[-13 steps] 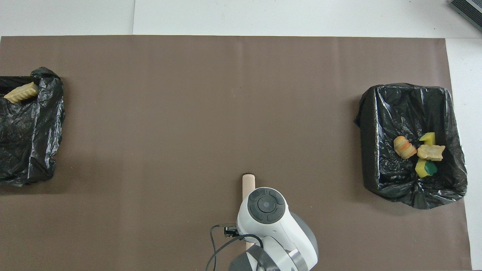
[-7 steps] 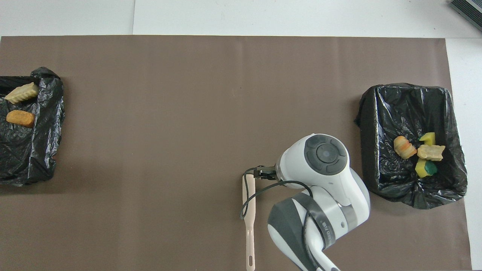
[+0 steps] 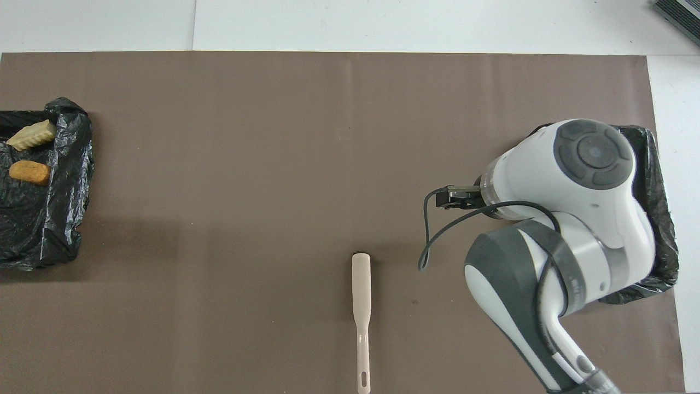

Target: Sweep and dump trash in bin

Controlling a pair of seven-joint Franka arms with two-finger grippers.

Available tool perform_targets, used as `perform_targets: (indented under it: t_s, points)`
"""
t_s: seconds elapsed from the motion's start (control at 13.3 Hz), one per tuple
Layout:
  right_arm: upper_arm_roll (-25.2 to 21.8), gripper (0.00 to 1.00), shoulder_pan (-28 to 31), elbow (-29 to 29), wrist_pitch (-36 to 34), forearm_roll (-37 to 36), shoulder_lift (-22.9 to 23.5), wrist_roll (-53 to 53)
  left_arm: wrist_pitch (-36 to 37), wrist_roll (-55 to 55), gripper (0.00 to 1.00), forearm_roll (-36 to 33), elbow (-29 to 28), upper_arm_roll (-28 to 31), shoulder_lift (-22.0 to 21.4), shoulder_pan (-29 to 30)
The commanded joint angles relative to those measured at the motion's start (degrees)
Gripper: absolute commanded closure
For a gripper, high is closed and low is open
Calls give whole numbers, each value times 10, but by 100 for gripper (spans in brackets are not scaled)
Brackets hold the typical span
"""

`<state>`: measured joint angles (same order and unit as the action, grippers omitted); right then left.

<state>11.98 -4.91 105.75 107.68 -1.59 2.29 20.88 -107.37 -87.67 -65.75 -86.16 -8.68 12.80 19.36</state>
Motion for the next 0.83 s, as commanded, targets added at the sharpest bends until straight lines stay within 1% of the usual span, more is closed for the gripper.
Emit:
perform_targets:
  t_s: [0.0,0.08,0.15,0.3,0.45,0.53,0.6,0.68,0.75]
  points:
    - [4,0,31,-59,-68,-11,-16,-36,38,56,100,-53,-35,5,-32,-20]
    - [5,0,48,-74,-90,-11,-25,-53,37,77,100,-73,-54,5,-44,-20]
    - [3,0,60,-87,-112,-11,-31,-75,40,85,100,-81,-56,4,-46,-21]
    - [1,0,89,-128,-156,-10,-33,-97,43,81,100,-69,-42,4,-43,-37]
    - [-13,0,104,-169,-199,0,-33,-116,61,84,100,-27,-30,4,-36,-67]
    - [-24,0,104,-182,-227,4,-33,-130,81,84,100,2,-11,4,-23,-90]
    - [-32,0,104,-192,-241,6,-34,-144,106,84,100,23,20,3,-7,-111]
    - [-42,0,104,-194,-244,8,-37,-159,131,86,100,54,40,4,5,-133]
    - [-51,0,104,-193,-242,14,-42,-172,142,87,100,91,44,4,6,-152]
